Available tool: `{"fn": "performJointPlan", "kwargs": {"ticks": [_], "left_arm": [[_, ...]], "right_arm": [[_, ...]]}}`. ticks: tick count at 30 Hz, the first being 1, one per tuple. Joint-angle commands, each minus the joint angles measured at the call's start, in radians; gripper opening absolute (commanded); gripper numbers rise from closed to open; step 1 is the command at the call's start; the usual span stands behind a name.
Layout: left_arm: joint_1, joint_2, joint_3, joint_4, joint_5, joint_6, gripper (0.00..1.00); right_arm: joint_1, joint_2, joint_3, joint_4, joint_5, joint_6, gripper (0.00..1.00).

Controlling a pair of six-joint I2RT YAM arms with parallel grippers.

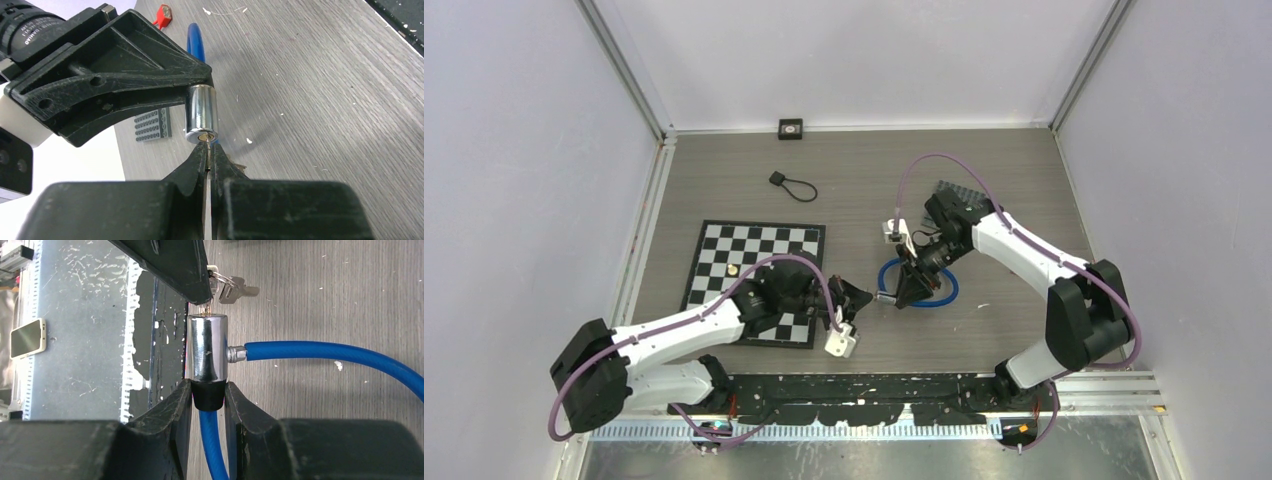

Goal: Unlock with the key

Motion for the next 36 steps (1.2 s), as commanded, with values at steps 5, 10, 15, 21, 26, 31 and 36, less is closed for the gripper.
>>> {"fn": "performJointPlan", "kwargs": {"ticks": [5, 10, 15, 21, 26, 31, 36], "left_arm": [[-0.025, 0.044, -0.039, 0.229, 0.137, -0.110, 0.00], [-0.025, 0.075, -0.085, 0.387, 0.115, -0.156, 0.00], [-0.025, 0.095, -0.123, 0.503, 0.097, -0.156, 0.00], [-0.024, 0.064, -0.118, 0.424, 0.052, -0.124, 0.05], [-0.022, 0.024, -0.120, 0.313, 0.006, -0.093, 0.21], [-0.001, -0.029, -0.139, 0.274, -0.033, -0.113, 0.54], [0.036, -0.096, -0.120, 0.225, -0.055, -0.207, 0.73]], "right_arm": [[0.045, -0.089, 0.025, 0.148, -0.189, 0.041, 0.01], [0.060, -0.063, 0.067, 0.030, -0.214, -0.070, 0.00], [0.064, -0.038, 0.089, -0.081, -0.227, -0.180, 0.00], [0.063, -0.057, 0.075, -0.080, -0.180, -0.184, 0.01], [0.056, -0.115, 0.035, 0.013, -0.111, -0.093, 0.01], [0.046, -0.149, 0.010, 0.029, -0.055, -0.088, 0.01], [0.045, -0.173, -0.013, 0.055, 0.012, -0.084, 0.01]]}}
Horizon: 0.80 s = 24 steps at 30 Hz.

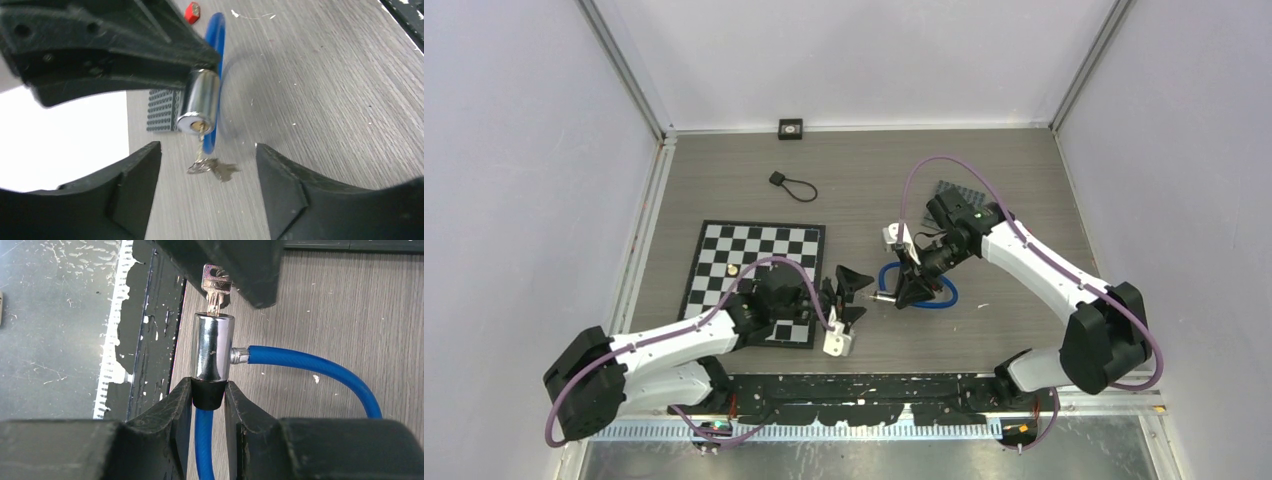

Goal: Unlock with the key

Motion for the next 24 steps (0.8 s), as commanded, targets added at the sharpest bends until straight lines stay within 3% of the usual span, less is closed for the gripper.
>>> {"fn": "performJointPlan", "kwargs": {"ticks": [1, 4, 10, 19, 24], "left_arm": [[0.031, -0.065, 0.024, -0.052, -0.025, -0.082, 0.82], [0.048, -0.088, 0.048, -0.114, -0.028, -0.130, 0.93], [0.115, -0.116, 0.134, -0.289, 0.012, -0.308, 0.95], [0.273, 0.010, 0.324, -0.472, 0.115, -0.794, 0.87], [0.362, 0.171, 0.430, -0.525, 0.301, -1.073, 0.76]], "right_arm": [[0.011, -0.057, -0.018, 0.078, -0.031, 0.020, 0.01], [0.010, -0.079, -0.042, 0.133, 0.004, 0.055, 0.01], [0.010, -0.123, -0.099, 0.256, 0.091, 0.136, 0.00], [0.012, -0.201, -0.178, 0.434, 0.251, 0.243, 0.00], [0.017, -0.237, -0.221, 0.500, 0.311, 0.277, 0.00]]}}
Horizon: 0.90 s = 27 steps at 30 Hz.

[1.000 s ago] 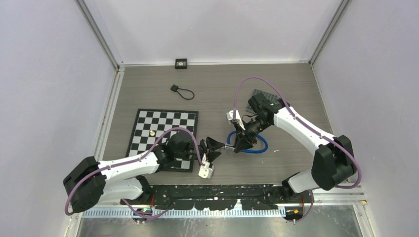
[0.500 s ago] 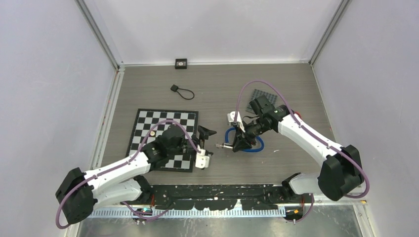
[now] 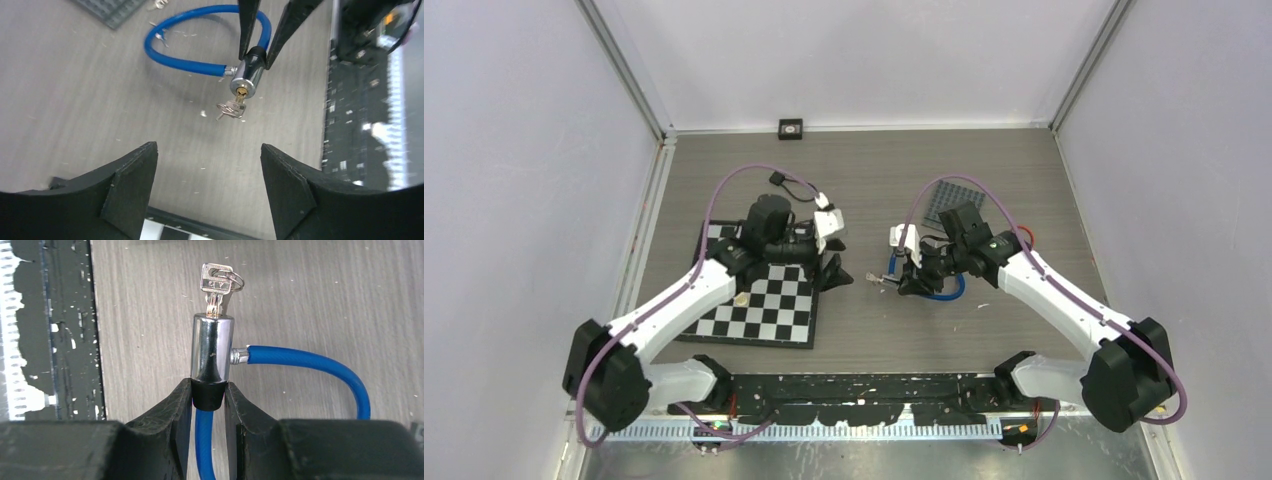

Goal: Unlock with the key

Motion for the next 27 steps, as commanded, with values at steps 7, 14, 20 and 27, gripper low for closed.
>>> {"fn": "performJointPlan", "kwargs": {"ticks": [7, 14, 20, 27], "left_arm": [[0.074, 0.305, 0.197, -0.068, 0.352, -0.618, 0.61], [0.075, 0.389, 0.206, 0.008, 0.327, -0.873, 0.45], [0.077, 0.476, 0.241, 0.022, 0.332, -1.000, 0.41], [0.081, 0.532, 0.273, 0.043, 0.359, -1.061, 0.38]], "right_arm": [[0.011, -0.071, -0.049, 0.161, 0.092, 0.048, 0.00], [0.011, -0.080, -0.054, 0.164, 0.121, 0.031, 0.00], [0.010, -0.082, -0.063, 0.165, 0.140, 0.018, 0.00], [0.010, -0.071, -0.063, 0.164, 0.132, 0.011, 0.00]]}}
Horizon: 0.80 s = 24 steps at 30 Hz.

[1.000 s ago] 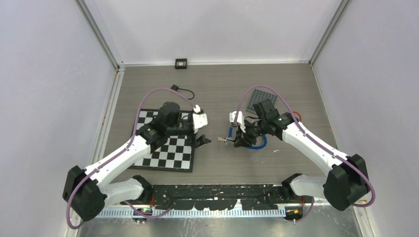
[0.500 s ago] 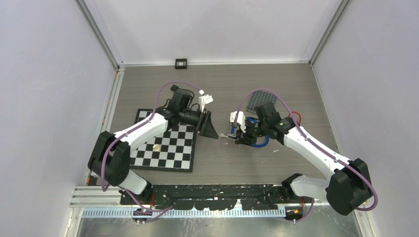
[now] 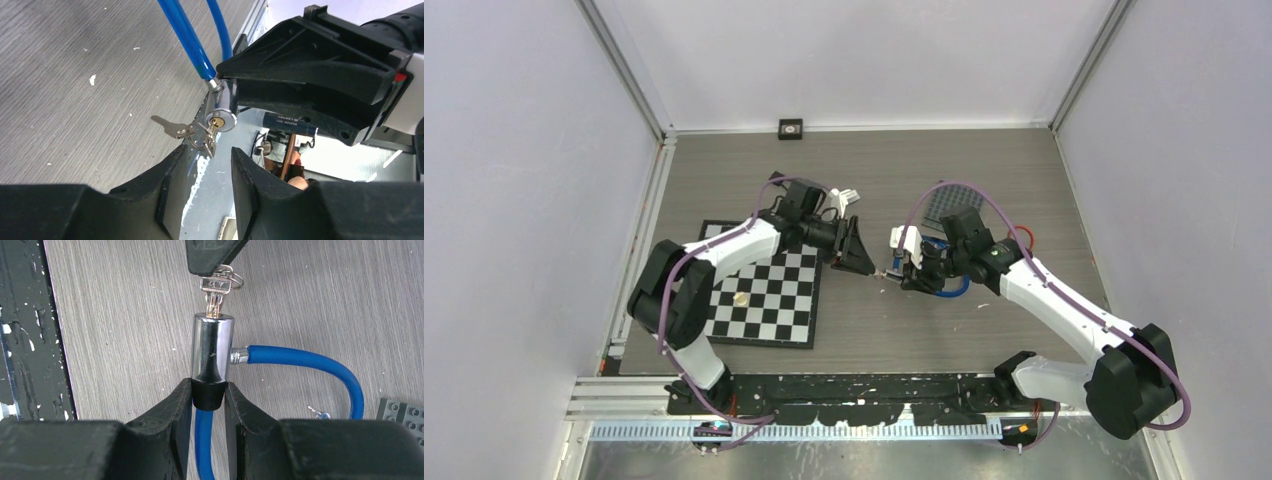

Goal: Unlock with the key

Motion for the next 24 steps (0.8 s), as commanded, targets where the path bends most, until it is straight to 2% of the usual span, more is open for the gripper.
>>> {"fn": "performJointPlan", "kwargs": {"ticks": [1, 7, 24], "left_arm": [[0.005, 0.019, 0.049, 0.061, 0.056, -0.080, 0.38], [0.005, 0.058, 0.058, 0.095, 0.074, -0.133, 0.28], [0.005, 0.042, 0.017, 0.124, 0.080, -0.137, 0.11]], "right_arm": [[0.002, -0.023, 0.000, 0.056, -0.002, -0.021, 0.00], [0.002, -0.016, 0.000, 0.056, -0.007, -0.022, 0.00], [0.002, -0.004, 0.001, 0.062, 0.009, -0.019, 0.00]]}}
